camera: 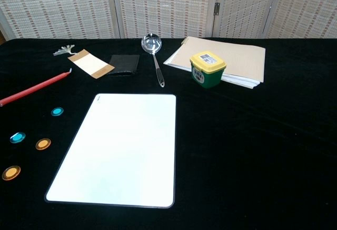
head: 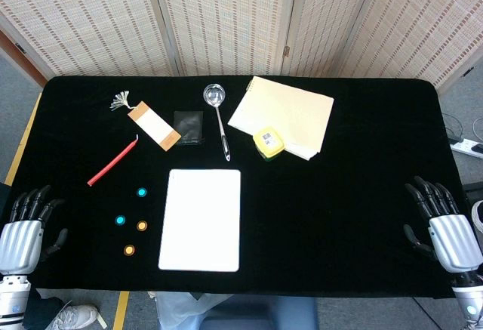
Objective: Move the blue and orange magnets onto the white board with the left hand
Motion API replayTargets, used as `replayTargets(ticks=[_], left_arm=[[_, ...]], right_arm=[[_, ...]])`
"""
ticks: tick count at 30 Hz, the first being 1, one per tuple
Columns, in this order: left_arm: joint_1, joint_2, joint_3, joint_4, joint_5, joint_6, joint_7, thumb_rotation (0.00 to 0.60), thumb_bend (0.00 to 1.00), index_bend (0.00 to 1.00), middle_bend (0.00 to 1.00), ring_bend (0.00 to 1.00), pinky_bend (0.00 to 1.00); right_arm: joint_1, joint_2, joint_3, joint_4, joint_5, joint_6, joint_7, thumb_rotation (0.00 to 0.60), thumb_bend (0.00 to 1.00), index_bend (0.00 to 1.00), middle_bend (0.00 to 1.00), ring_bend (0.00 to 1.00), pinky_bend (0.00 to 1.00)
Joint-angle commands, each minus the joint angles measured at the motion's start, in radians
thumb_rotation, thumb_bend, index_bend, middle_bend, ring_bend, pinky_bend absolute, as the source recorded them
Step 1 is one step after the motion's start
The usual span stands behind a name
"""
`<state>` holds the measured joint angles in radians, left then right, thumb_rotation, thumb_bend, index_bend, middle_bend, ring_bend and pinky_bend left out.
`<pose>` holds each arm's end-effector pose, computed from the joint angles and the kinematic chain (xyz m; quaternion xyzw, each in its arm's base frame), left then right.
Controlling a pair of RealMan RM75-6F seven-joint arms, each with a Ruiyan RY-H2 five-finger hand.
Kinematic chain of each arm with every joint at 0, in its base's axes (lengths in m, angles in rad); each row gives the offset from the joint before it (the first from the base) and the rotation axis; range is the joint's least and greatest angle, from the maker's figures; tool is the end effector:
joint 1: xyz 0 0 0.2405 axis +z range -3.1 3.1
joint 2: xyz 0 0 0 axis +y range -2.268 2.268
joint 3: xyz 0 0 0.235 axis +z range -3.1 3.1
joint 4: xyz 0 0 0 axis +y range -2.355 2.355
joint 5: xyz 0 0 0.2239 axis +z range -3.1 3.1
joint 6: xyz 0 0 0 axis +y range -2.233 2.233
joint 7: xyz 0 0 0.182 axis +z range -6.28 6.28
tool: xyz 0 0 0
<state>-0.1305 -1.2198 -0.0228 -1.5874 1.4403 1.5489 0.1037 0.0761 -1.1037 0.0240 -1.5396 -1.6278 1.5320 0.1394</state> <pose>-0.2896 0.2252 0.1177 -0.5841 -0.3705 -0.3916 0.6069 -0.2940 -0.2100 0.1424 0.6161 -0.3746 0.4274 0.5454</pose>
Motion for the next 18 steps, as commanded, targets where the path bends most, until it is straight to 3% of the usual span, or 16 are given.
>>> replayTargets(ticks=[1,11,18], left_arm=[[0.003,-0.002,0.000,0.000,0.002,-0.004,0.000,0.600,0.41,0.28,0.10,0.00,0.00],[-0.003,-0.007,-0.011,0.001,0.014,-0.028,0.009,0.600,0.41,0.31,0.10,0.00,0.00],[-0.071,-0.032,-0.039,0.022,0.038,-0.104,0.018,0.600,0.41,0.36,0.10,0.00,0.00]], right_arm=[[0.005,0.002,0.000,-0.009,-0.001,-0.007,-0.002,0.600,0.46,0.00,0.00,0.00,0.00],[0.012,0.012,-0.004,-0.031,0.006,-0.026,-0.006,0.600,0.46,0.00,0.00,0.00,0.00],[0.014,0.021,-0.003,-0.042,0.020,-0.037,-0.009,0.600,0.46,0.00,0.00,0.00,0.00]])
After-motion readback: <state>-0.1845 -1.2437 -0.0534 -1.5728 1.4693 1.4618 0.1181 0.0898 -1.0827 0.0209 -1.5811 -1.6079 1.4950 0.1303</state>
